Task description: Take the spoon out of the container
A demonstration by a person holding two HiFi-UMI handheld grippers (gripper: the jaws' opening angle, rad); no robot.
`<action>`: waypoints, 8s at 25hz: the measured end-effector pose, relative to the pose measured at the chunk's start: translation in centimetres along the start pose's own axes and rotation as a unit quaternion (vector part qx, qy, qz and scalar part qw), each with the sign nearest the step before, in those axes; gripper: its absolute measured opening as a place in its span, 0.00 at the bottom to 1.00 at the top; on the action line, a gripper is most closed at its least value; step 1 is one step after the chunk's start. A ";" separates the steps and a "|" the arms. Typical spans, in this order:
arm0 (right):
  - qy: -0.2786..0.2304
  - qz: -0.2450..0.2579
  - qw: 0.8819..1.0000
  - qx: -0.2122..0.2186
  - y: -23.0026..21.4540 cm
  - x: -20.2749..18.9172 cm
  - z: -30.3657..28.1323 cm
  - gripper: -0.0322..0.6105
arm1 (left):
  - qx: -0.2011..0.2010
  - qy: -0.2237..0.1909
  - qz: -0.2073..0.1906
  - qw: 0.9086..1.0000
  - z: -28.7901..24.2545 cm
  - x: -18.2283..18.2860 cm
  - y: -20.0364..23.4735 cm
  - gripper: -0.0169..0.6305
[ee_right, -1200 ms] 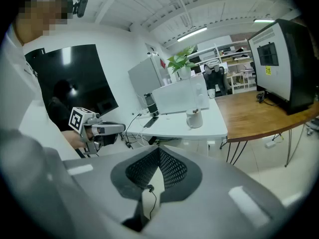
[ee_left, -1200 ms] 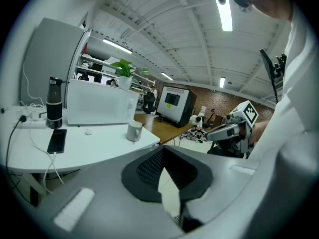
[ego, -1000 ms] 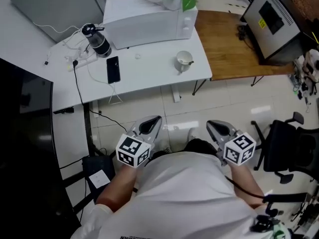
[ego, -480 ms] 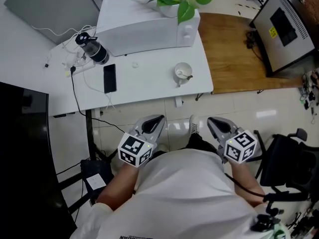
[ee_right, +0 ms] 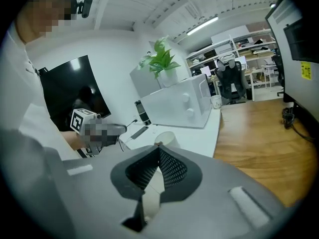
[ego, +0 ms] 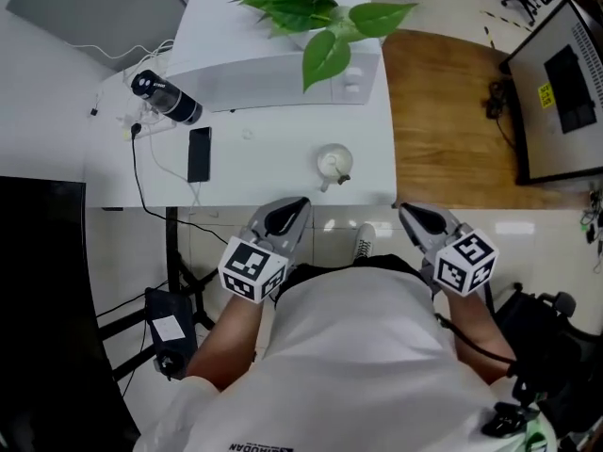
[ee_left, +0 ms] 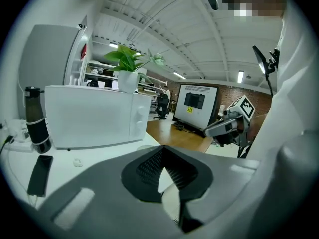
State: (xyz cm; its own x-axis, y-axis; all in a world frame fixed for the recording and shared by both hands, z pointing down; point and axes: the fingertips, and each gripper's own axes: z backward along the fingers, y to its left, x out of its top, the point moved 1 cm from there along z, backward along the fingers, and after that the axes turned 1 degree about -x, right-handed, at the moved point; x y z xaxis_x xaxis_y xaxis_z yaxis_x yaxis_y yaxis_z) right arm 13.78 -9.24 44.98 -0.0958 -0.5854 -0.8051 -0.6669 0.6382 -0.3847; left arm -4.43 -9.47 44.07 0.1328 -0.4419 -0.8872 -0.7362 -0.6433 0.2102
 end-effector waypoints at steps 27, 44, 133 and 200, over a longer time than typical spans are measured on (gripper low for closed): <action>-0.003 -0.064 0.997 -0.046 -1.9 0.3 -3.3 0.06 | -0.072 0.061 -0.161 0.982 -6.1 -0.1 1.0 0.14; 0.005 -0.096 0.993 -0.070 -2.4 -2.0 -3.2 0.06 | -0.115 0.105 -0.265 0.952 -9.8 -3.8 -0.3 0.27; -0.062 -0.031 0.995 -0.074 3.8 4.8 -4.9 0.06 | -0.112 -0.078 -0.025 0.990 4.2 4.4 5.3 0.11; -0.063 -0.016 0.995 -0.074 15.9 -7.3 7.2 0.06 | -0.066 -0.064 -0.057 0.994 15.7 -3.7 -9.6 0.11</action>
State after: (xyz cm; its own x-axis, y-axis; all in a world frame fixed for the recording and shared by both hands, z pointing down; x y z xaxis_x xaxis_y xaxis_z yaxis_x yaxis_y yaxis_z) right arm 9.21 8.73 41.50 0.0135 -0.5311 -0.8472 -0.7704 0.5345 -0.3474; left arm -8.28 8.16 38.92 0.1198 -0.2834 -0.9515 -0.6270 -0.7647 0.1489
